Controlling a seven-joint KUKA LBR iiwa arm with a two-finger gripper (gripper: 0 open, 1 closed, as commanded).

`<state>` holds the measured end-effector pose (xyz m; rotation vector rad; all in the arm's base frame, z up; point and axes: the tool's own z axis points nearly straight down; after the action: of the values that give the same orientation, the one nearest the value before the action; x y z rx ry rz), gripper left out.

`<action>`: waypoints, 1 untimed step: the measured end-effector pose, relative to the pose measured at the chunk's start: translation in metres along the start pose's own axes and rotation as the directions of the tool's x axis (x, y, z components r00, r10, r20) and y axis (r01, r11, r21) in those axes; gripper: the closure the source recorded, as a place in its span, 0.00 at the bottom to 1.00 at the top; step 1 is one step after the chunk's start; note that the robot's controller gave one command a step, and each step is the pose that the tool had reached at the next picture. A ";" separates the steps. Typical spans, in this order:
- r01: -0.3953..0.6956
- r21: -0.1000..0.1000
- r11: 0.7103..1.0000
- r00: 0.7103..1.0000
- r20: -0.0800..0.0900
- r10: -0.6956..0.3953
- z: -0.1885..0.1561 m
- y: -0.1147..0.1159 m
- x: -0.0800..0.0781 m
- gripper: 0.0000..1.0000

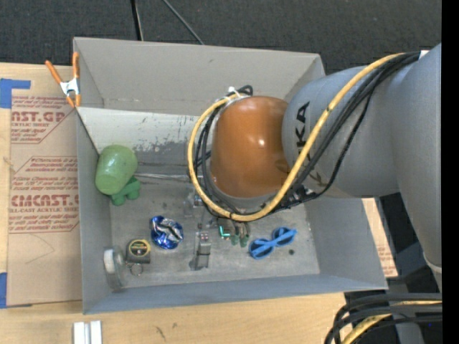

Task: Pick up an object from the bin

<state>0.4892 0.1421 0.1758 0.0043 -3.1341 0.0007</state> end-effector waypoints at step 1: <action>0.037 0.000 0.999 0.999 0.004 -0.037 0.110 0.014 -0.050 0.00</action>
Offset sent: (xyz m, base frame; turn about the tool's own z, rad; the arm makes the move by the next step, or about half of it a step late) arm 0.0500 0.0137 -0.1058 -0.0360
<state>0.5382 0.1559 0.0654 0.0621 -3.1371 0.0004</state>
